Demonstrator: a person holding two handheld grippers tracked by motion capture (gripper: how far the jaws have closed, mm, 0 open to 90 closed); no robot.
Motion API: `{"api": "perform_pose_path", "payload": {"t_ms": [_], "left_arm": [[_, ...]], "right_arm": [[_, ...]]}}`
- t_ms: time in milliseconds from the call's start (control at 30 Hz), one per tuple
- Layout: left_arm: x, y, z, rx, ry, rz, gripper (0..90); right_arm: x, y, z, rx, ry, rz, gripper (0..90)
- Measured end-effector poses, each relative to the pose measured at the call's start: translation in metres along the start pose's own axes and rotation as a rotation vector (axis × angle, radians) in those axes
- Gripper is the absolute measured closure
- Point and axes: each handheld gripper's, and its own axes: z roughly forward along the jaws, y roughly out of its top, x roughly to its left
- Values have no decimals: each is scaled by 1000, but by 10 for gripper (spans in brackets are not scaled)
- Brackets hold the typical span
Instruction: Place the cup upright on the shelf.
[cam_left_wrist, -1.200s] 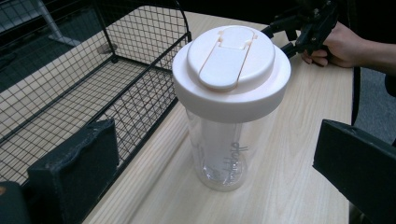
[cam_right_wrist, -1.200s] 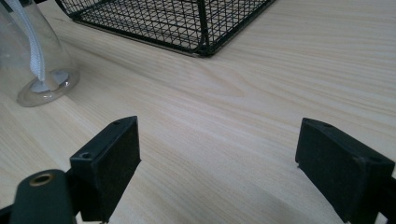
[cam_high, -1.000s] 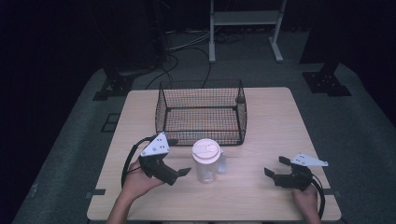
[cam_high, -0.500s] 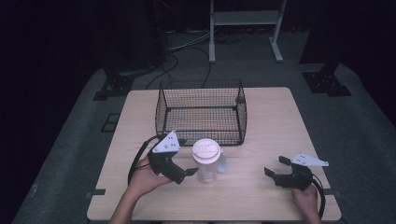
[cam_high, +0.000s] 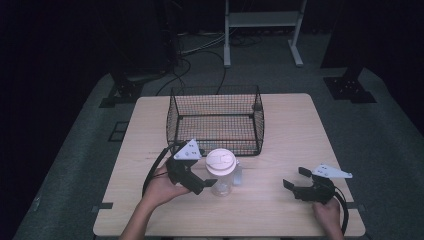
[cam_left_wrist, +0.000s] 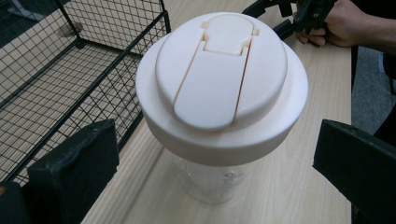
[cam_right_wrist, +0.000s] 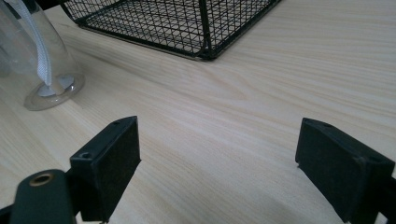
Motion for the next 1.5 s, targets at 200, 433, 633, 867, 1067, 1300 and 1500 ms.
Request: {"api": "perform_pose_path", "payload": {"t_ms": [200, 433, 633, 867, 1067, 1300, 1500], "left_arm": [[1, 3, 5, 15, -7, 1, 0], [4, 6, 12, 27, -20, -12, 0], [5, 7, 20, 43, -32, -20, 0], [7, 10, 27, 53, -53, -24, 0], [7, 15, 32, 68, -60, -18, 0], [6, 20, 38, 92, -65, -7, 0], [7, 20, 40, 107, -68, -10, 0]], "right_arm": [[0, 0, 0, 0, 2, 0, 129], [0, 0, 0, -1, 4, -1, 129], [0, 0, 0, -1, 5, -1, 129], [0, 0, 0, -1, 9, -3, 129], [0, 0, 0, 0, 8, -5, 129], [0, 0, 0, 0, 10, -6, 129], [0, 0, 0, 1, 10, -7, 129]]}}
